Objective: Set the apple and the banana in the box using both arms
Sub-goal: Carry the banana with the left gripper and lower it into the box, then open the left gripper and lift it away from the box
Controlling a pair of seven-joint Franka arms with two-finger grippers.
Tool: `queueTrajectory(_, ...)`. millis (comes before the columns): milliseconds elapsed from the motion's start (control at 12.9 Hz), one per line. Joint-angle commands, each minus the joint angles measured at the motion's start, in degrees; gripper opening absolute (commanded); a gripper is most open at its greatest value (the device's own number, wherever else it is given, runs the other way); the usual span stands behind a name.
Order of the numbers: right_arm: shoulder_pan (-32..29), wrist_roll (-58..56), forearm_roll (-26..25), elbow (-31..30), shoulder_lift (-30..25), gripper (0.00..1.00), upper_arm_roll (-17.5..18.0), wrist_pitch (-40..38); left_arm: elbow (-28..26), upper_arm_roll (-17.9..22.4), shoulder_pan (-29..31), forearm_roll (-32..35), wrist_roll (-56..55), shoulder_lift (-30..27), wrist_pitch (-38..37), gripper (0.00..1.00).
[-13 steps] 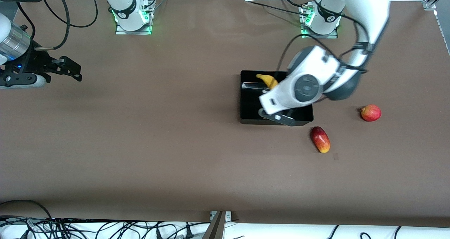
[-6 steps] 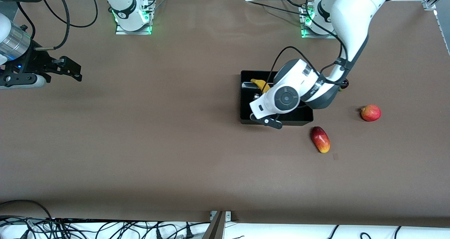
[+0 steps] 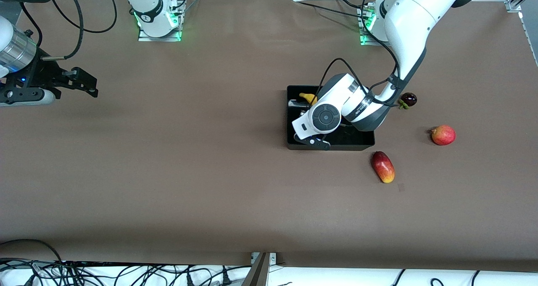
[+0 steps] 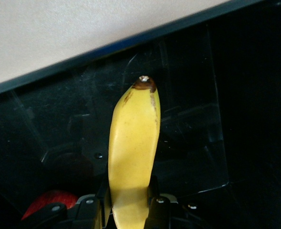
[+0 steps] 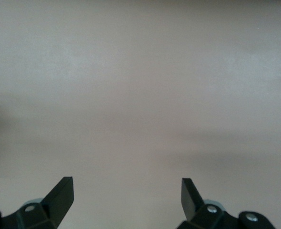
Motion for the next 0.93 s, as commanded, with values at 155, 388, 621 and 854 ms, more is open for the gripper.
queueTrajectory(155, -0.58, -0.48, -0.08, 0.47, -0.06, 1.00, 0.43, -0.14, 0.47, 0.00, 0.79, 0.15, -1.79, 0.21, 0.04, 1.00)
queueTrajectory(388, -0.58, -0.56, -0.08, 0.47, -0.06, 1.00, 0.51, -0.14, 3.53, -0.17, 3.59, 0.24, -1.71, -5.48, -4.42, 1.00)
queueTrajectory(621, -0.58, -0.56, -0.08, 0.47, -0.06, 1.00, 0.51, -0.14, 11.96, -0.34, 6.66, 0.41, -0.92, -10.85, -17.32, 1.00)
queueTrajectory(854, -0.58, -0.48, -0.08, 0.47, -0.06, 1.00, 0.43, -0.14, 13.74, 0.70, 10.44, 0.59, 2.40, -18.31, -20.52, 1.00)
